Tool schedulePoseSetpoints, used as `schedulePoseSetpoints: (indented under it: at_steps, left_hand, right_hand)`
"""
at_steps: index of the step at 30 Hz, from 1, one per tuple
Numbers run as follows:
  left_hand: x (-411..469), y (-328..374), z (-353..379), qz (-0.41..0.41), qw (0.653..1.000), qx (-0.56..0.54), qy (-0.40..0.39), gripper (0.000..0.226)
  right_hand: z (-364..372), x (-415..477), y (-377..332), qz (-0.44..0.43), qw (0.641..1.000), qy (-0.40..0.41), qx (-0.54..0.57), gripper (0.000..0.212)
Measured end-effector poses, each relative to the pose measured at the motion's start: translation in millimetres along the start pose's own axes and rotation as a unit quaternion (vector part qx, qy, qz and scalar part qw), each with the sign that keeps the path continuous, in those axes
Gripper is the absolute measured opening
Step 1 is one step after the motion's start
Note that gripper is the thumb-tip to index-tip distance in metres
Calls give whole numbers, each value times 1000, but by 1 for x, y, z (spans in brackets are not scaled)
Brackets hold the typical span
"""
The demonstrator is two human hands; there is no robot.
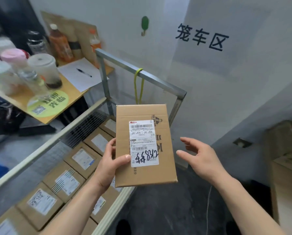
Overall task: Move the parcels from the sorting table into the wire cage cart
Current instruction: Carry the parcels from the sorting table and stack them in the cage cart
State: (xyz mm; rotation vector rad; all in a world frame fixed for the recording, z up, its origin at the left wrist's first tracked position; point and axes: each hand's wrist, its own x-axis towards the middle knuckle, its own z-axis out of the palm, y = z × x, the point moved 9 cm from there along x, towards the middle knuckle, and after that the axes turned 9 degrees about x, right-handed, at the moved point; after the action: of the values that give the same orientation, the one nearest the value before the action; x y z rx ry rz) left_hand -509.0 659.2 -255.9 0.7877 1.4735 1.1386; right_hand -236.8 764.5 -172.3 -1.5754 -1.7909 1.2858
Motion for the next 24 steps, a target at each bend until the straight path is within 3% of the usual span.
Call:
schedulePoseSetpoints:
  at_steps: [15, 21, 24]
  left_hand:
    - [-4, -33, -93, -53, 991, -53, 115, 101]
    - [-5, -34, -100, -65, 973, -86, 202, 93]
    - [-1, -41, -98, -78, 961, -99, 247, 103]
  right_hand:
    - [124, 71, -66, -76, 975, -194, -74, 59]
    - [155, 119, -79, -132, 941, -288, -119, 60]
    - [167, 142, -84, -161, 921, -323, -149, 60]
